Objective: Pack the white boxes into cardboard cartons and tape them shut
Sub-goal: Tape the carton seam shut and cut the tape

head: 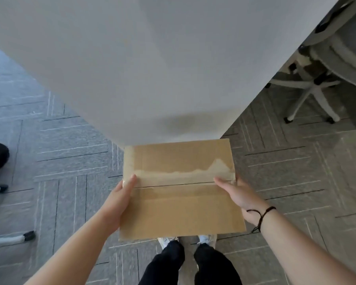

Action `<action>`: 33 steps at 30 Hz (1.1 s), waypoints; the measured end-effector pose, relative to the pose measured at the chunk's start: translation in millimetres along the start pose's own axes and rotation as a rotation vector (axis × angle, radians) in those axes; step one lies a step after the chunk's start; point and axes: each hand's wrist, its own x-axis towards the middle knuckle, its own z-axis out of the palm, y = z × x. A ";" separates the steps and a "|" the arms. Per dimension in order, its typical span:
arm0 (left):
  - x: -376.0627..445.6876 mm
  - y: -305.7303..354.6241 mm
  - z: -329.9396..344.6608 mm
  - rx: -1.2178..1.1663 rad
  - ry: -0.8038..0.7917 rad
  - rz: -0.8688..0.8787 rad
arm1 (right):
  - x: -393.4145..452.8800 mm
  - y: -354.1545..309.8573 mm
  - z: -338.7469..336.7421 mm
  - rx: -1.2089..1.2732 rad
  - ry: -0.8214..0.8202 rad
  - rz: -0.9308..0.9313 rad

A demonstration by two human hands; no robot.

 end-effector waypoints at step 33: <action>442.3 -177.1 99.6 -0.141 0.030 0.019 | 451.6 208.8 24.7 -0.020 -0.103 -0.012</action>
